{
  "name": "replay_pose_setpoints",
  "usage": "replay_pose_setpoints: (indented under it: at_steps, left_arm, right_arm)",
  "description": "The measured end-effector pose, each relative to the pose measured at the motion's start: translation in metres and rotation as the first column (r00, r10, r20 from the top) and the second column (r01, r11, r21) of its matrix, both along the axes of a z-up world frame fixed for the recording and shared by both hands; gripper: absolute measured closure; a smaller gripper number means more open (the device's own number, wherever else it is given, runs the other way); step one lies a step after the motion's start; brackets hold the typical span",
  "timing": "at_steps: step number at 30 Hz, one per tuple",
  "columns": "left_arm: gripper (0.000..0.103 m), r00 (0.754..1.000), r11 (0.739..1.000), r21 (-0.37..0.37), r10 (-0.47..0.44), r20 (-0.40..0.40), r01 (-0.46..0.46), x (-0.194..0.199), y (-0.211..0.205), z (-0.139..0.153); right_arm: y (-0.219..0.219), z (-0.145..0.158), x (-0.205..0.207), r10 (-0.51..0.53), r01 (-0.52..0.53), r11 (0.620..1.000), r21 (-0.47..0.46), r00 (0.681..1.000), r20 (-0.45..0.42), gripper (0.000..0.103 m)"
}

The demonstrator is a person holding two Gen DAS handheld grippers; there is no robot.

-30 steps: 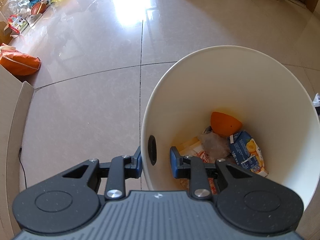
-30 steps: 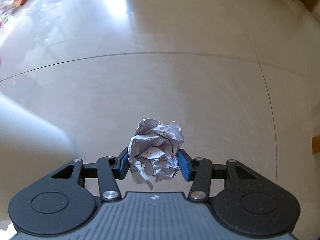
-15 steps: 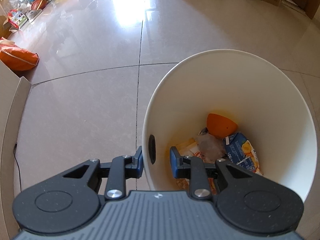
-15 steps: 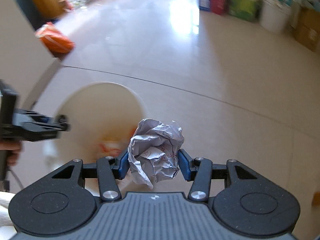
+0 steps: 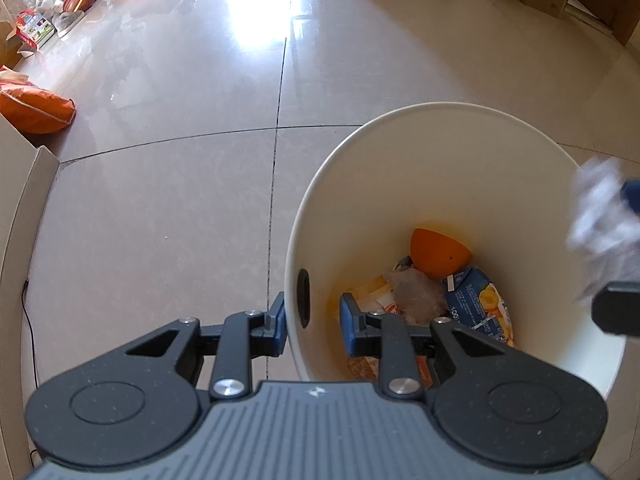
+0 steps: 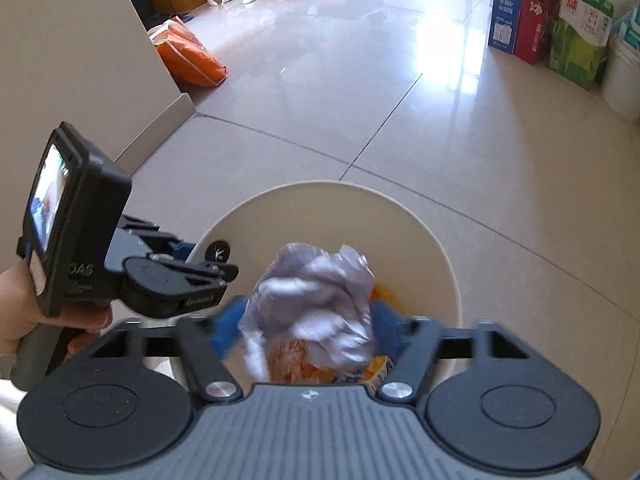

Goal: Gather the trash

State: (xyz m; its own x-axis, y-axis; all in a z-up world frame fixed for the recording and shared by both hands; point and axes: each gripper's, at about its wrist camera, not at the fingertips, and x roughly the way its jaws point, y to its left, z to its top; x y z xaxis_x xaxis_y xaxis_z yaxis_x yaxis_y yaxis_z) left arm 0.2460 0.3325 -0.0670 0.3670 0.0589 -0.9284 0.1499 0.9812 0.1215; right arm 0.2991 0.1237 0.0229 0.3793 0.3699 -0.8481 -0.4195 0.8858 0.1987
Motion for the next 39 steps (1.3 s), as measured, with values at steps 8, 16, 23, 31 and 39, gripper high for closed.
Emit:
replay_pose_setpoints:
  at_steps: [8, 16, 23, 31, 39]
  left_arm:
    - [0.079, 1.0, 1.0, 0.0, -0.002, 0.002, 0.002, 0.0, 0.001, 0.0]
    - [0.046, 1.0, 1.0, -0.022, -0.012, 0.026, 0.013, -0.004, 0.002, 0.006]
    - [0.018, 0.998, 0.999, 0.039, -0.024, 0.064, 0.021, -0.005, -0.003, 0.017]
    - [0.015, 0.998, 0.999, 0.034, 0.016, 0.061, -0.018, -0.013, 0.002, 0.049]
    - [0.011, 0.998, 0.998, 0.03, 0.053, 0.027, -0.053, -0.051, -0.001, 0.088]
  right_arm:
    - [-0.005, 0.0, 0.003, -0.063, 0.062, 0.998, 0.032, 0.998, 0.011, 0.001]
    - [-0.004, -0.005, 0.001, -0.101, 0.101, 0.995, -0.005, 0.995, 0.013, 0.0]
    - [-0.001, -0.006, -0.005, -0.128, 0.13, 0.989, -0.076, 0.991, 0.022, 0.0]
    - [0.002, -0.025, -0.012, -0.283, 0.267, 0.938, -0.221, 0.958, -0.044, 0.0]
    - [0.003, -0.023, -0.047, -0.401, 0.371, 0.897, -0.239, 0.912, -0.088, 0.0]
